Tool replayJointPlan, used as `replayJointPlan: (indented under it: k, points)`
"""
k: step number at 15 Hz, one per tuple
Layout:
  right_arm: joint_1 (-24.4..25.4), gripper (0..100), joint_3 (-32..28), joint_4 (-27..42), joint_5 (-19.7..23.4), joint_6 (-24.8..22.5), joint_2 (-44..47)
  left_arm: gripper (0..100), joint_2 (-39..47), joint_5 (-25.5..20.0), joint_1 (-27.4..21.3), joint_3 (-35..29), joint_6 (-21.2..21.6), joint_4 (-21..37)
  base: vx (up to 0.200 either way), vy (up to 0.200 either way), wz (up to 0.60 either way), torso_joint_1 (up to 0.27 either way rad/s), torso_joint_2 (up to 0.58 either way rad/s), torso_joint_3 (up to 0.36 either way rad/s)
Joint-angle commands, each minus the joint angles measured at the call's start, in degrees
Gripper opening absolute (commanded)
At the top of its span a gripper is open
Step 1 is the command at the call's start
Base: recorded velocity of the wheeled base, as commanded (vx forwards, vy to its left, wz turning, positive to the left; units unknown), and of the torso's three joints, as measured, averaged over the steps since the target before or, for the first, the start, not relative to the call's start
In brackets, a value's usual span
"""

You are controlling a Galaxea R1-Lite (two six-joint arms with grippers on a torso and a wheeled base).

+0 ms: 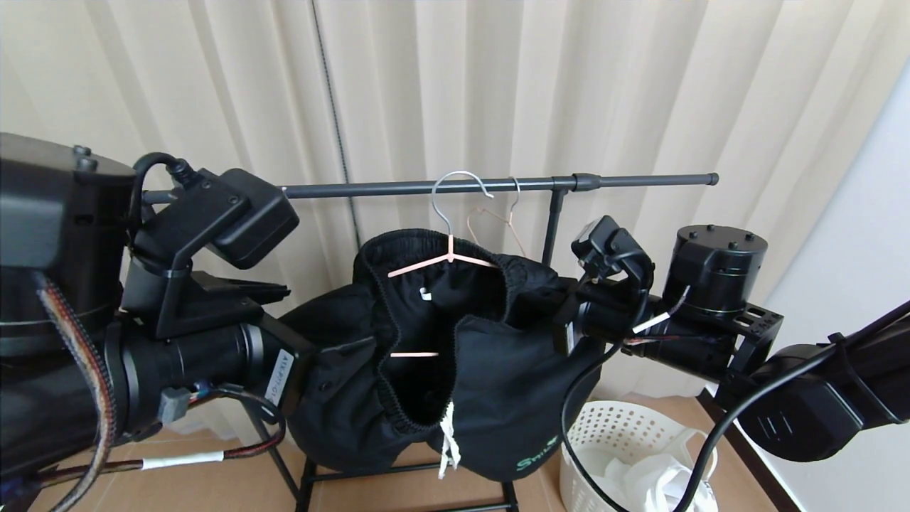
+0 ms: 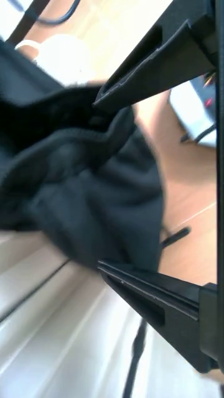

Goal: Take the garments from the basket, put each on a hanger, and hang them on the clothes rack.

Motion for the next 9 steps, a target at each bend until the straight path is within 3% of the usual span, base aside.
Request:
replayJointPlan:
  k: [1, 3, 5, 6, 7, 9]
  points:
    - [0.00, 0, 0.22, -0.07, 0.03, -0.03, -0.10, 100, -0.54, -4.25, 5.12, 1.04, 3.73, -2.86, 0.000, 0.000, 0.00, 0.000, 0.00, 0.000]
    - [0.00, 0, 0.83, -0.16, 0.12, -0.03, -0.36, 100, -0.28, -14.35, 11.89, 1.39, 11.37, -3.92, 0.000, 0.000, 0.00, 0.000, 0.00, 0.000]
    - [0.00, 0, 0.83, -0.16, 1.17, -0.03, -0.36, 100, 0.07, -20.15, 15.23, 1.30, 17.44, -3.57, 0.000, 0.000, 0.00, 0.000, 0.00, 0.000]
    - [0.00, 0, 0.92, -0.07, 1.61, -0.03, -0.36, 100, 1.04, -24.64, 17.43, 1.30, 22.80, -3.39, 0.000, 0.000, 0.00, 0.000, 0.00, 0.000]
    - [0.00, 0, 1.01, -0.07, 1.61, -0.03, -0.36, 100, 1.92, -27.54, 18.40, 1.21, 26.40, -3.30, 0.000, 0.000, 0.00, 0.000, 0.00, 0.000]
    - [0.00, 0, 1.19, -0.16, 1.70, -0.12, -0.54, 100, 4.47, -28.59, 18.40, 0.95, 28.33, -3.30, 0.000, 0.000, 0.00, 0.000, 0.00, 0.000]
